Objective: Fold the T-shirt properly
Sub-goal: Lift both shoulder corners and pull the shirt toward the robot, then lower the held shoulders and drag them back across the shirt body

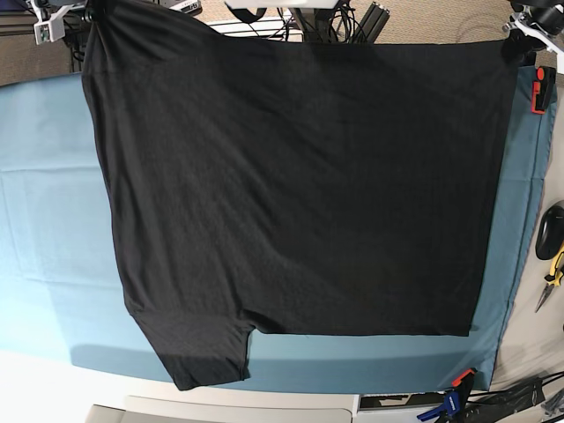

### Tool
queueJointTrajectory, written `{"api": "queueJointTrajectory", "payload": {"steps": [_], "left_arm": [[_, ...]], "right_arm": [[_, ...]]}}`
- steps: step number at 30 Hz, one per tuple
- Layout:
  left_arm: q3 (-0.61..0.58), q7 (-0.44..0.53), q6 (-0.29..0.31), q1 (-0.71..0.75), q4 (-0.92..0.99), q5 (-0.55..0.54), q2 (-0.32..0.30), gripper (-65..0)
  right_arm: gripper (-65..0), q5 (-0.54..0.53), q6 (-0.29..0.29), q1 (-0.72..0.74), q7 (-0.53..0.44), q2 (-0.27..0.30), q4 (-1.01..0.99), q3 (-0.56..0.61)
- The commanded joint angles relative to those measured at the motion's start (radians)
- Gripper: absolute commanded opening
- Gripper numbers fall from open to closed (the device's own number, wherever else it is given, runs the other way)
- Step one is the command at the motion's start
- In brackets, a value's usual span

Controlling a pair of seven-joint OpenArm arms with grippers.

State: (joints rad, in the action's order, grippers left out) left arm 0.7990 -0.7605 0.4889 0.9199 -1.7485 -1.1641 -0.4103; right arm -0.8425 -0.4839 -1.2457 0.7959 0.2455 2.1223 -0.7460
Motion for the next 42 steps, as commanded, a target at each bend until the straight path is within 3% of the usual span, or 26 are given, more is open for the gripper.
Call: {"api": "queueJointTrajectory", "payload": {"steps": [1,9,16,23,30,37,42], "left_arm": [[0.011,0.006,0.01,0.019,-0.014,-0.02,-0.014,-65.0],[0.011,0.001,0.011,0.006,-0.015,-0.048,-0.014,-65.0],[0.011,0.01,0.048,-0.006,-0.043,-0.031,-0.017,-65.0],[0.013,0.027,0.048,-0.015,-0.105,0.006,-0.023,-65.0],[0.013,0.04,0.047,-0.074,-0.145,0.05,-0.023,-65.0],[0.007,0.079,0.029,-0.14,-0.145,0.124,-0.031,-65.0],[-0.025,0.1,0.001,-0.196,-0.145,0.191,-0.071,-65.0]], "right_arm": [[-65.0,-0.011,-0.001,-0.03,0.001,-0.004,0.012,-0.015],[-65.0,-0.022,-0.021,0.0,-0.002,-0.004,0.012,-0.015],[-65.0,-0.035,-0.023,0.072,-0.003,-0.004,0.012,-0.04],[-65.0,-0.131,-0.076,0.165,0.01,-0.001,0.012,-0.155],[-65.0,-0.144,-0.102,0.287,0.01,-0.002,0.012,-0.149],[-65.0,-0.074,-0.103,0.432,-0.013,-0.002,0.012,-0.105],[-65.0,0.063,-0.082,0.537,-0.045,-0.002,0.009,0.026]]}}
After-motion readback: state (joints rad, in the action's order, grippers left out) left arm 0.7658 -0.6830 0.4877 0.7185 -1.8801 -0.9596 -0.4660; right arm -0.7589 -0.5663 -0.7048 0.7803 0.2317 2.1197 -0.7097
